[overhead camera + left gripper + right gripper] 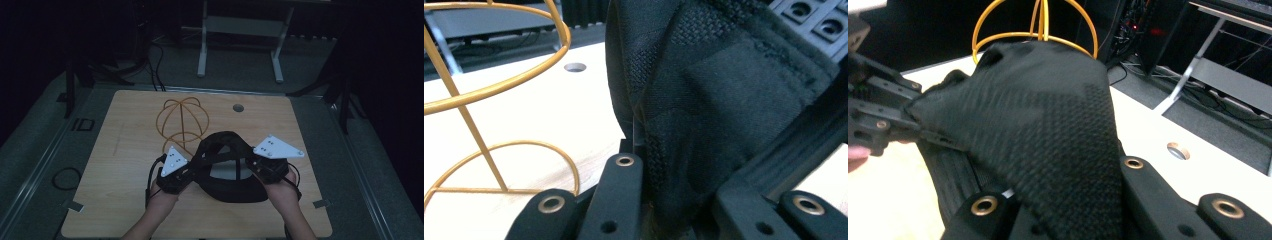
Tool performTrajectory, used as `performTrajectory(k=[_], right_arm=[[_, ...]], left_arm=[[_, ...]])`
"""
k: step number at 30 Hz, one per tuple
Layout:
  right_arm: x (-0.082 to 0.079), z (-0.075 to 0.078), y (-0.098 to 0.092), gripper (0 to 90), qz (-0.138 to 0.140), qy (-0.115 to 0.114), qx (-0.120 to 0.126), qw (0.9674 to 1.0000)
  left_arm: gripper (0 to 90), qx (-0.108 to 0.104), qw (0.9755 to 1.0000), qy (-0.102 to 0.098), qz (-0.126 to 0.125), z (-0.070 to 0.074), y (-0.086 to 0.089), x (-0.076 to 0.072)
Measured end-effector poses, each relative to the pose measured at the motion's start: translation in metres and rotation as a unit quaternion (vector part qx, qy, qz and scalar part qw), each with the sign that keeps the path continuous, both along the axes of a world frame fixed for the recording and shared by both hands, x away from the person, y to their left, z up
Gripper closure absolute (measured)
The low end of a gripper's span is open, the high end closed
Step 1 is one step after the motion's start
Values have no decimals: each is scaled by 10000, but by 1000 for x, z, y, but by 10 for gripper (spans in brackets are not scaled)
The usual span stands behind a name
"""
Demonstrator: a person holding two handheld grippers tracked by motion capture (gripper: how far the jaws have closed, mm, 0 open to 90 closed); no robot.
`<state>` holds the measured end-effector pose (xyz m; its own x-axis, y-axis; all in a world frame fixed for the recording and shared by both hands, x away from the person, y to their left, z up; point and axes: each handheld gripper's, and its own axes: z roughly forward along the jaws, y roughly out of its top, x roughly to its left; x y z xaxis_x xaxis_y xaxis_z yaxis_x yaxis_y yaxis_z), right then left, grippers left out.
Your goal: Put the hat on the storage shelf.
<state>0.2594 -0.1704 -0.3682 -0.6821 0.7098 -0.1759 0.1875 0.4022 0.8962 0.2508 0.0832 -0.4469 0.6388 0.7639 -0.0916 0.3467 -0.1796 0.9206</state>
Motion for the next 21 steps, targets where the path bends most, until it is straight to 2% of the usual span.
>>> performTrajectory(k=[9, 10, 16, 19, 21], right_arm=[[-7, -16, -13, 885, 10, 149, 179, 9997], [-10, -18, -15, 885, 7, 159, 204, 9997], [-23, -31, -24, 880, 9, 247, 282, 9993], [-27, -35, -28, 861, -14, 250, 333, 9991], [-28, -36, -31, 797, -33, 239, 408, 9989]], left_arm=[[881, -114, 9997, -213, 82, 12, 3, -3], [881, -36, 9995, -290, 74, 16, 1, -5], [882, 14, 9993, -368, 8, 25, -4, -5], [882, 12, 9991, -426, -9, 29, -7, -5], [882, 10, 9989, -477, -34, 33, -9, -5]])
